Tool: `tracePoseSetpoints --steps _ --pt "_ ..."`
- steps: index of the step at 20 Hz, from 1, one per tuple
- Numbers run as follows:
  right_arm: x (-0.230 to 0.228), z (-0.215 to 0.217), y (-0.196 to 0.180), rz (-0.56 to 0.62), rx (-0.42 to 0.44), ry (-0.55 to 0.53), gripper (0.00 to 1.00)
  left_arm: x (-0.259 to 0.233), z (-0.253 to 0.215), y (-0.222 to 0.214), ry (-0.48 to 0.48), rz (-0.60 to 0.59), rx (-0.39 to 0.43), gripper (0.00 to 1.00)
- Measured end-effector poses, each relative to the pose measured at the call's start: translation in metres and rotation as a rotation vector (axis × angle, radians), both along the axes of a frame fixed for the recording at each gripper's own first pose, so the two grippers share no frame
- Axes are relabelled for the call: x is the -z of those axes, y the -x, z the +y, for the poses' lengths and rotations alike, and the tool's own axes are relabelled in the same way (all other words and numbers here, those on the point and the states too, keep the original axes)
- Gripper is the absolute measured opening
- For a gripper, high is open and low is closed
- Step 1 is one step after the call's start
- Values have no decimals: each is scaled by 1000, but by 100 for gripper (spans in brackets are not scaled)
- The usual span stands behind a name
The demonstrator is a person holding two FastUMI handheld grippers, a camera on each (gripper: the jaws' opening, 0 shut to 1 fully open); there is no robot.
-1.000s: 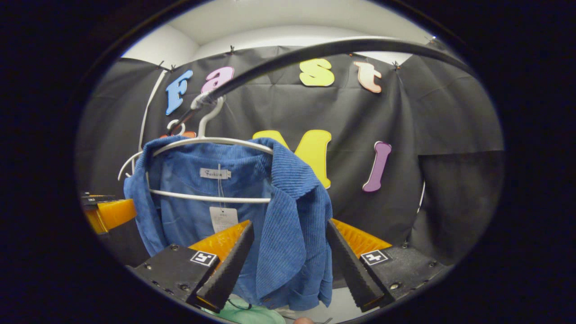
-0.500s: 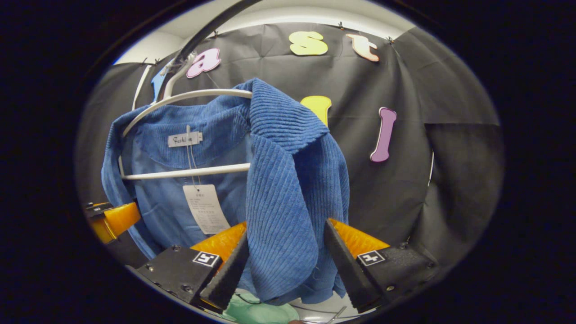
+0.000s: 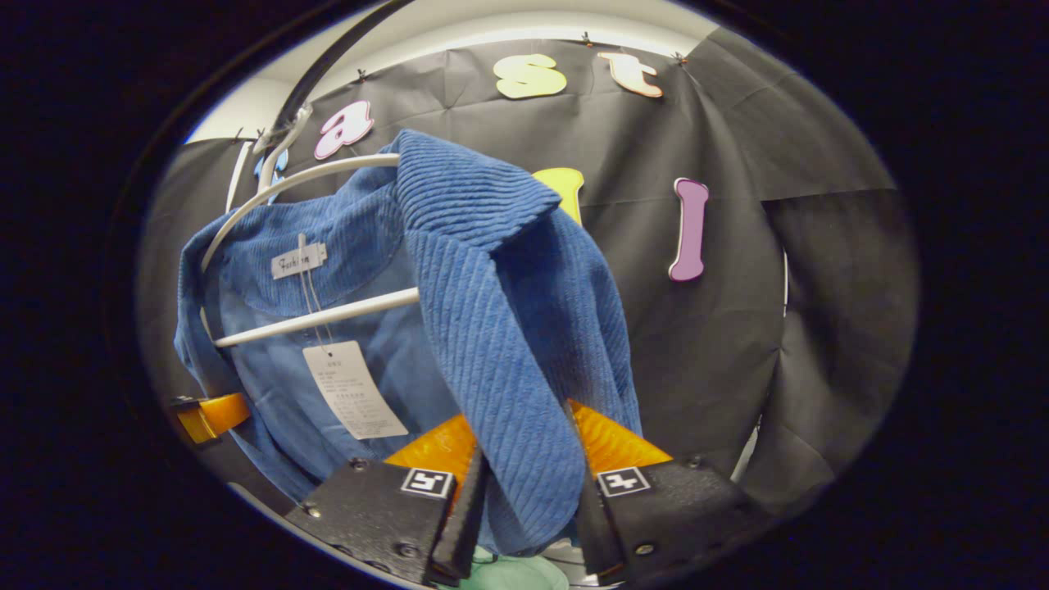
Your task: Grasp the clothes on the hanger with both hands and then place them into the laundry hamper below.
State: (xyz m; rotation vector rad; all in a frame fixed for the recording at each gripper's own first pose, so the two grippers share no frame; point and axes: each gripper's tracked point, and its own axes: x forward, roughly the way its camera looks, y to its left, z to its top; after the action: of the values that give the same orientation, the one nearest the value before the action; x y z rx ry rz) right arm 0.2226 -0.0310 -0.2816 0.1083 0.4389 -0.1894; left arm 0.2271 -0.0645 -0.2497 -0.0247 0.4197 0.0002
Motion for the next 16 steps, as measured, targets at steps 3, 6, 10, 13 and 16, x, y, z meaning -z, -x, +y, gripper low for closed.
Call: tracePoseSetpoints --steps 3,6,10,13,16 --pt "-11 -9 9 -27 4 28 29 -3 2 4 -6 -14 40 16" --pt "-21 -15 17 -47 -8 19 25 -2 0 5 3 -9 67 11" --pt "-33 -20 19 -62 -24 16 13 -11 5 10 13 -17 70 7" --pt "-52 -42 24 -121 37 76 10 -25 22 4 4 -39 28 7" --pt "-62 -46 21 -170 71 -13 10 -45 40 -1 42 -65 12 7"
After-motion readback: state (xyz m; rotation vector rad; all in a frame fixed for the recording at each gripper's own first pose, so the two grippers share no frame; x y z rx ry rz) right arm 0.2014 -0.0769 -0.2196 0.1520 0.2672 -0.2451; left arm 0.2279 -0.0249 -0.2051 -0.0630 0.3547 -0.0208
